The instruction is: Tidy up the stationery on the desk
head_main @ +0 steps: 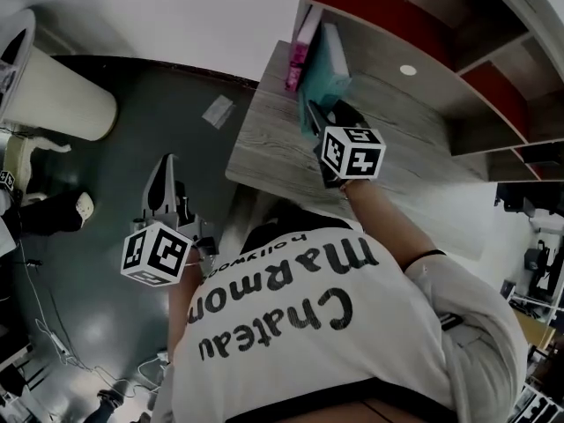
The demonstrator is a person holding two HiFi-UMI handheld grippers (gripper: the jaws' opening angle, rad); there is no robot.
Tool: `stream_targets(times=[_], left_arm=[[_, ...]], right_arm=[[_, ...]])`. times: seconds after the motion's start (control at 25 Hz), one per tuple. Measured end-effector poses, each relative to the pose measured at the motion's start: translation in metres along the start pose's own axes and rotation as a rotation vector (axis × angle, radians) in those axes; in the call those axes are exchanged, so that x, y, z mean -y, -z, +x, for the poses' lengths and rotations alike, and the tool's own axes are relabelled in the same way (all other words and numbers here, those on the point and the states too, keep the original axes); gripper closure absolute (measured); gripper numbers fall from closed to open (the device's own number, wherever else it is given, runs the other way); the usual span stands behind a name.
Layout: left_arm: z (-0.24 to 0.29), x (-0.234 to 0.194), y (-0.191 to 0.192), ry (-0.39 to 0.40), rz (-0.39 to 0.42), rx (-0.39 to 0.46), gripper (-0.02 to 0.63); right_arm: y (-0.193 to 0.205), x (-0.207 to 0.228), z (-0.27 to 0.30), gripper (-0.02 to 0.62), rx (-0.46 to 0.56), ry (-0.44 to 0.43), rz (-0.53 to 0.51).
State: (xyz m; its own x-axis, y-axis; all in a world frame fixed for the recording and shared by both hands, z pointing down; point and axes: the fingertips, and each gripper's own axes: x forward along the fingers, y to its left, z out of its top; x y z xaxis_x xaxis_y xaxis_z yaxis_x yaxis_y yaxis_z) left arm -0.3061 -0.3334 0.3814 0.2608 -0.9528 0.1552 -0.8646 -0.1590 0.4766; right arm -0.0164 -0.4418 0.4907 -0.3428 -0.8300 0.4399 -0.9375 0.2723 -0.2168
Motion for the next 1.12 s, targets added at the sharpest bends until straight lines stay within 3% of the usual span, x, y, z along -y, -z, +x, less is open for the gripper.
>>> stream_targets(times=[0.48, 1.12], left_arm=[[-0.017, 0.001, -0.003, -0.053, 0.010, 0.013, 0.590], [-0.049, -0.002, -0.009, -0.141, 0.034, 0.043, 0.590]], right_arm=[[0.021, -0.025, 0.021, 0.392, -0.082, 0.005, -0.066], [0.007, -0.015, 0.048, 0.400, -0.041, -0.003, -0.054]])
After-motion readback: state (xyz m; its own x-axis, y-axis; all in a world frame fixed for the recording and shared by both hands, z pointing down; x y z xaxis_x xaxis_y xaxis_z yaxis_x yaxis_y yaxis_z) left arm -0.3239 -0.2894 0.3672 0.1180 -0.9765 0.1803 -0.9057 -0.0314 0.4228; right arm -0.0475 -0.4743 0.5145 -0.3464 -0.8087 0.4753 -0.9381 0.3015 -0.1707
